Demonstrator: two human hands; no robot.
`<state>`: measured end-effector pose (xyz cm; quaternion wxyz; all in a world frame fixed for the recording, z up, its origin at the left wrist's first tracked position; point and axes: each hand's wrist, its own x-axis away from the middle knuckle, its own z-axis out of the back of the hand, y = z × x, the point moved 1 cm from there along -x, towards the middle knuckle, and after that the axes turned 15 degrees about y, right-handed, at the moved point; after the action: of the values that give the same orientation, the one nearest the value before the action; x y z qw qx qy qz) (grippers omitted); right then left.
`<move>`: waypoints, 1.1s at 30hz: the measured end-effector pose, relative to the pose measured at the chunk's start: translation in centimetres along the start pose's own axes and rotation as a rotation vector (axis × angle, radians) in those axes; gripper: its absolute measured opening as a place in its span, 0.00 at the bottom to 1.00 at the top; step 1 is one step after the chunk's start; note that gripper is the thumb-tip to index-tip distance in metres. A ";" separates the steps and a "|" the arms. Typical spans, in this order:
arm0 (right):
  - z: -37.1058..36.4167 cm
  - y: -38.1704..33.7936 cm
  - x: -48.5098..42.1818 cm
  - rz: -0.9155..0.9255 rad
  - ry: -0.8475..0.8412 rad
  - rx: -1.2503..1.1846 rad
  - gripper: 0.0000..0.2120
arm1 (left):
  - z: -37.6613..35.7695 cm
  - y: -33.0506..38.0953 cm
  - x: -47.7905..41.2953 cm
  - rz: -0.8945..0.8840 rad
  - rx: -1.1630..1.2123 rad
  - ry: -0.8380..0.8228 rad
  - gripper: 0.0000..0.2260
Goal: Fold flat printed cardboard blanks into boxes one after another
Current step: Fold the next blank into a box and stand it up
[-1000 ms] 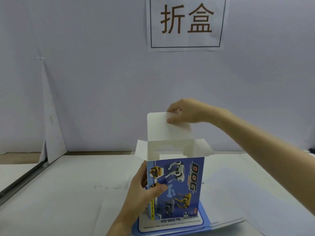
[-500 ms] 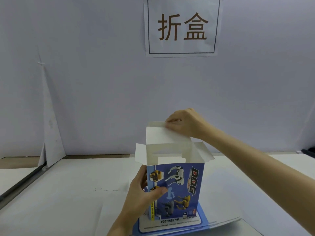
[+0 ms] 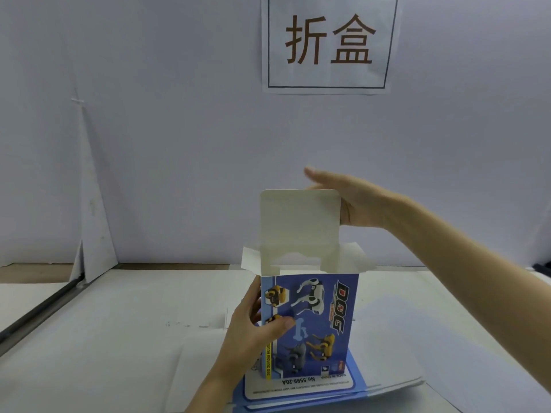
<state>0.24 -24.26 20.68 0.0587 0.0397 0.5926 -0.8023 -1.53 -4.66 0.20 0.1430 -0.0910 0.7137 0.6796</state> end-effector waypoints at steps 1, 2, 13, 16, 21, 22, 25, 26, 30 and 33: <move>-0.1 0.1 0.1 0.039 0.010 0.038 0.22 | 0.0 -0.1 0.0 0.003 0.007 0.000 0.36; -0.2 0.2 0.2 0.083 0.026 0.082 0.17 | 0.0 -0.1 0.0 0.010 0.012 0.002 0.36; -0.6 6.3 5.4 0.551 0.846 -0.167 0.14 | 0.0 -0.9 0.6 -0.010 -0.139 0.029 0.40; -3.9 13.0 8.4 0.387 0.921 -0.324 0.19 | 0.0 -1.0 1.3 -0.013 -0.126 0.042 0.38; -8.3 15.0 10.0 0.110 0.508 -0.517 0.41 | -0.1 2.2 1.3 0.019 0.059 0.009 0.29; -8.2 14.0 9.9 0.153 0.473 -0.467 0.40 | 0.2 3.6 1.0 0.007 0.100 0.078 0.25; -7.9 10.0 9.8 0.306 0.372 -0.321 0.40 | 1.0 7.9 0.2 -0.045 0.147 0.278 0.21; -7.8 8.9 9.8 0.346 0.387 -0.326 0.38 | 1.1 9.1 0.3 -0.054 0.166 0.265 0.23; -7.1 6.4 10.9 0.449 0.429 -0.492 0.29 | 0.3 11.8 1.5 -0.095 0.168 0.137 0.27; -6.5 5.6 11.7 0.441 0.347 -0.501 0.30 | 0.1 12.3 1.9 -0.132 0.160 0.202 0.25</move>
<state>-10.63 -20.27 11.91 0.1368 0.2863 0.7487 -0.5820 -7.30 -3.73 11.17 0.1219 -0.1941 0.7688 0.5970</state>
